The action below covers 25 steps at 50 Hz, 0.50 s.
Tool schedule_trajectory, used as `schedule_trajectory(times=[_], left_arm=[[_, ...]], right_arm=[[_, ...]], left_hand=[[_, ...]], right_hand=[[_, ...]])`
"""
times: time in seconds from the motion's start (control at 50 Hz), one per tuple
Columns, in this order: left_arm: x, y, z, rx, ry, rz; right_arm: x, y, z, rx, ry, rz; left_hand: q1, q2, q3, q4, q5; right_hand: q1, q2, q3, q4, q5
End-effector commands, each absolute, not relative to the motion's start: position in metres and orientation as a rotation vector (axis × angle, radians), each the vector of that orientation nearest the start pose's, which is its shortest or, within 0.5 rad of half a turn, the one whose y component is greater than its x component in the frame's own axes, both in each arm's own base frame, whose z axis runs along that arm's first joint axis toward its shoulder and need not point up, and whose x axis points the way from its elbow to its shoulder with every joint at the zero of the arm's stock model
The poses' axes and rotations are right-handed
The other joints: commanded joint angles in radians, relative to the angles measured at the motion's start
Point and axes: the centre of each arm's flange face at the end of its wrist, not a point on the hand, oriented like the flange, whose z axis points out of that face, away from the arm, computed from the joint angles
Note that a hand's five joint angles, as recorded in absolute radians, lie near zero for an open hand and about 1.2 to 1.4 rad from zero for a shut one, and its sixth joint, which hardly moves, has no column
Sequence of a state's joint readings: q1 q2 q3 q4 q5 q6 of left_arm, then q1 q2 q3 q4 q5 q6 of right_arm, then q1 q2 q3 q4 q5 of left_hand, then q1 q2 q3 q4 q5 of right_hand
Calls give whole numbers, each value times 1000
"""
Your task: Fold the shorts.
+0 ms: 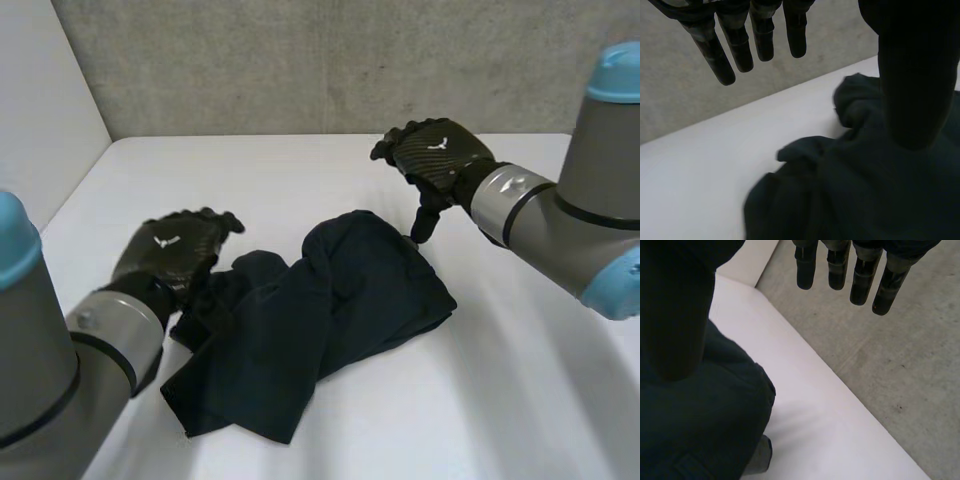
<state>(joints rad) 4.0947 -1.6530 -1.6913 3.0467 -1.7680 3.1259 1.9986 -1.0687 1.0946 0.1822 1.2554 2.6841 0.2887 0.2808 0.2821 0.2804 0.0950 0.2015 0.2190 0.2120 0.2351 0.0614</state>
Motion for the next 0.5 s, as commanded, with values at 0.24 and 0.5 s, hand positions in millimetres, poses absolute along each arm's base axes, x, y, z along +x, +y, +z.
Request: schedule_trajectory(times=[0.24, 0.5], left_arm=[[-308, -163, 175, 462, 2777, -1887], [-328, -171, 145, 351, 2706, -1860]], right_arm=[[358, -357, 184, -1291, 1729, -1745], [368, -369, 145, -1251, 1716, -1649]], left_hand=[[48, 56, 55, 56, 67], [121, 129, 128, 129, 140]], right_hand=[[68, 51, 58, 35, 34], [910, 892, 899, 876, 875]])
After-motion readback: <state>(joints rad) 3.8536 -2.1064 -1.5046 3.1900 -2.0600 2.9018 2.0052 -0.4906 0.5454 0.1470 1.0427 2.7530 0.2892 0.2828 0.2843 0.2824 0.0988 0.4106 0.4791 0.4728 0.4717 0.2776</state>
